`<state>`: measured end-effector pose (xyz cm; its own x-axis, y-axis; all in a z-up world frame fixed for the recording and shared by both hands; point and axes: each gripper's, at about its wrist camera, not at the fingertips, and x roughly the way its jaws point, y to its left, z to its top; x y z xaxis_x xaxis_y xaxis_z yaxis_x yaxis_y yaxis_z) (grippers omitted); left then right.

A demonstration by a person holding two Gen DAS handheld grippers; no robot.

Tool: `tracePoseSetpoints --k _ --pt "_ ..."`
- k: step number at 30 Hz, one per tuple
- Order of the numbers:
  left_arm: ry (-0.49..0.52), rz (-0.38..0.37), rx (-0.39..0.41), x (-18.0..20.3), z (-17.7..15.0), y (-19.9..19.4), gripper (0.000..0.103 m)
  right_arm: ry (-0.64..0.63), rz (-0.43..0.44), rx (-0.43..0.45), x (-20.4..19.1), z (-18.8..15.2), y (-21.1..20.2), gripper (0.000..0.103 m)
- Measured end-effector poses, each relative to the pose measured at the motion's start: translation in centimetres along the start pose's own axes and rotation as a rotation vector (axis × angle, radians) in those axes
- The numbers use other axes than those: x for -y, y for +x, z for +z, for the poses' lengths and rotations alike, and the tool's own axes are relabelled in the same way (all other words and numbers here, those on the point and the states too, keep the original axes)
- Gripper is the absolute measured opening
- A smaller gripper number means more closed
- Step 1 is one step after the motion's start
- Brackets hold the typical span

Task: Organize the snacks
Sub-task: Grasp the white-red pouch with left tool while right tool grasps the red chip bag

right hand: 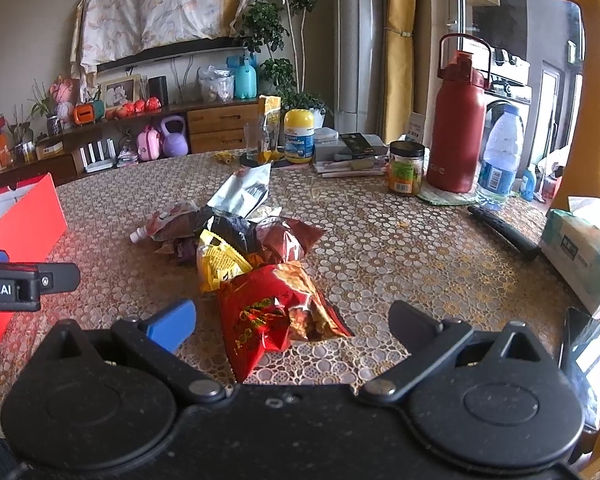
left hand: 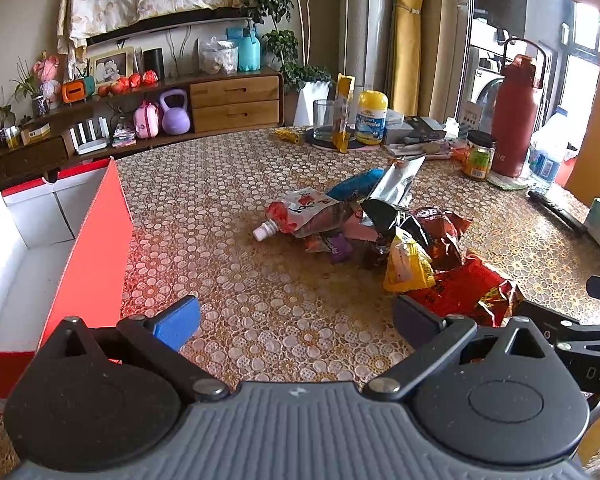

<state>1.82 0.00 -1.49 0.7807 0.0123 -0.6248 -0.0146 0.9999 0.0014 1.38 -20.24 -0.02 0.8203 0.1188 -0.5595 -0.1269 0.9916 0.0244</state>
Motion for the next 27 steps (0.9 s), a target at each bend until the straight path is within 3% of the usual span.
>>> tracePoseSetpoints --k 20,27 --pt "0.11 -0.025 -0.014 -0.8 5.5 11.0 0.103 -0.019 0.022 -0.051 0.2 0.7 5.4 0.103" --pt "0.214 -0.096 -0.042 -0.2 7.1 15.7 0.103 0.002 0.04 -0.061 0.8 0.9 6.5 0.103"
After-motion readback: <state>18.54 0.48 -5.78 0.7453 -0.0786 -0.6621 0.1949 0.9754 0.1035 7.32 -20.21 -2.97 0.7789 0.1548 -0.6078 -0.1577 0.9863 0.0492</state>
